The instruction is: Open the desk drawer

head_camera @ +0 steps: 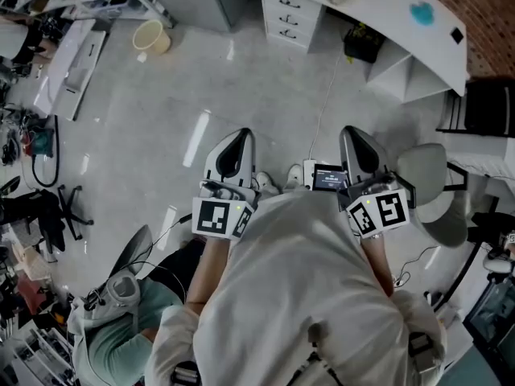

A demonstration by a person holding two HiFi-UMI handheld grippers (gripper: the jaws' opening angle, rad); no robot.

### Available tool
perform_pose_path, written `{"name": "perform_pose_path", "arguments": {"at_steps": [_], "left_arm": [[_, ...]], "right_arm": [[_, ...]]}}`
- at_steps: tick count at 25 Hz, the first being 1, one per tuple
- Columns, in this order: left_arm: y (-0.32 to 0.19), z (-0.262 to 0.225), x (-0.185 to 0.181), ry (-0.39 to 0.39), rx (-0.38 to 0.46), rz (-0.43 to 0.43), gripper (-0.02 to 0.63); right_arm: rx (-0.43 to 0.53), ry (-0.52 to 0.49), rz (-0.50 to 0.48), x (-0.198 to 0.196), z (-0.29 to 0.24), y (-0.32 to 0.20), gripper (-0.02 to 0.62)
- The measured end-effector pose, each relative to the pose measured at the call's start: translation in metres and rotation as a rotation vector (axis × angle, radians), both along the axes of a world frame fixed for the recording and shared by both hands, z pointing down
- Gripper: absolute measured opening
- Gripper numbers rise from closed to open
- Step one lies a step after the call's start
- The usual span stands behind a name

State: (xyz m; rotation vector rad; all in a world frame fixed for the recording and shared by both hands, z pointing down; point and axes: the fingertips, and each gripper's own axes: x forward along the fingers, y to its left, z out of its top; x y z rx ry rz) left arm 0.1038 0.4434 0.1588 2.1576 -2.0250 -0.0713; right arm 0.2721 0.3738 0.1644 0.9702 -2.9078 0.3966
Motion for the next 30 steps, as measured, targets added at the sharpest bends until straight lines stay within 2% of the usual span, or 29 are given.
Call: {"name": "perform_pose_path", "arguments": {"at_steps": [11,16,23,30], "left_arm": [[-0.020,0.003,0.034,-0.015,0.019,-0.015,0.008],[-0.029,0.013,0.039,0.019,0.003,-0.035,0.008],[-0.053,0.022,0.004,0.010,-0.018,-0.009,0.008],[-0.111,0.018,-0.056,0.029,-0.017,0.047,0.008]], "right_arm": [[0.020,-0.001,-0.009,0.038,0.005,-0.022,0.025],[0.005,0.026,-0.006,0.051,0.018,-0.033,0.025],[-0.003,0.028,-0.010,0.019,0.024,-0.056,0.026],[-0.024,0.051,0.048,-0.043,0.023,-0.102,0.026]]}}
